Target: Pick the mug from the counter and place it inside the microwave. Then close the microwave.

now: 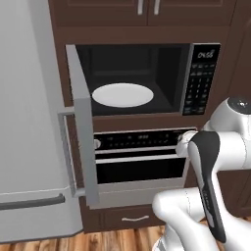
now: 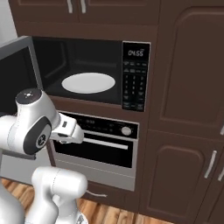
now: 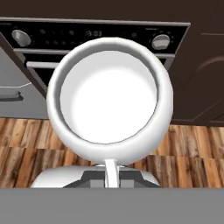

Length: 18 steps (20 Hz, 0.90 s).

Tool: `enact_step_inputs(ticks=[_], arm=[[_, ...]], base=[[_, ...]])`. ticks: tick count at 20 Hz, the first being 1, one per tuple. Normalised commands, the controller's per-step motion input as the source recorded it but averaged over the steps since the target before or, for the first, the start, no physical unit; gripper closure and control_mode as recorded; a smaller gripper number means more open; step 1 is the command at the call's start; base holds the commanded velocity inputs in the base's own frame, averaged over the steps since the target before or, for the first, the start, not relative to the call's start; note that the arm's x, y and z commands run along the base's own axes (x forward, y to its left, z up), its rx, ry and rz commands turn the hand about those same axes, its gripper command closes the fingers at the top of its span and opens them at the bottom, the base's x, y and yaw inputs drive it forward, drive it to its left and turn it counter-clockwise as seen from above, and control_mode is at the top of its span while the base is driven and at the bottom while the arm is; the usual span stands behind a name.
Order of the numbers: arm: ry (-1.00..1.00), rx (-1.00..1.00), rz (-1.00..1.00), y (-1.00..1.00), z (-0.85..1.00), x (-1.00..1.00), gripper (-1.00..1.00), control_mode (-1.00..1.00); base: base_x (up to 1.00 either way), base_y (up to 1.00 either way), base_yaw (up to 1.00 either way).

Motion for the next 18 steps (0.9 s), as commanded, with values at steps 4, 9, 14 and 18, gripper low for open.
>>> enact_step_inputs(ticks=[4,9,14,18], arm=[[0.0,0.0,0.0,0.0,0.0,0.0,1.0,1.0],[0.0,0.0,0.0,0.0,0.0,0.0,1.0,1.0],[0.0,0.0,0.0,0.0,0.0,0.0,1.0,1.0],[0.0,0.0,0.0,0.0,0.0,0.0,1.0,1.0]], base=[[0.0,0.49,0.03],[0.0,0.11,0.01],[-0.07,0.17,0.0],[-0.16,0.55,0.0]])
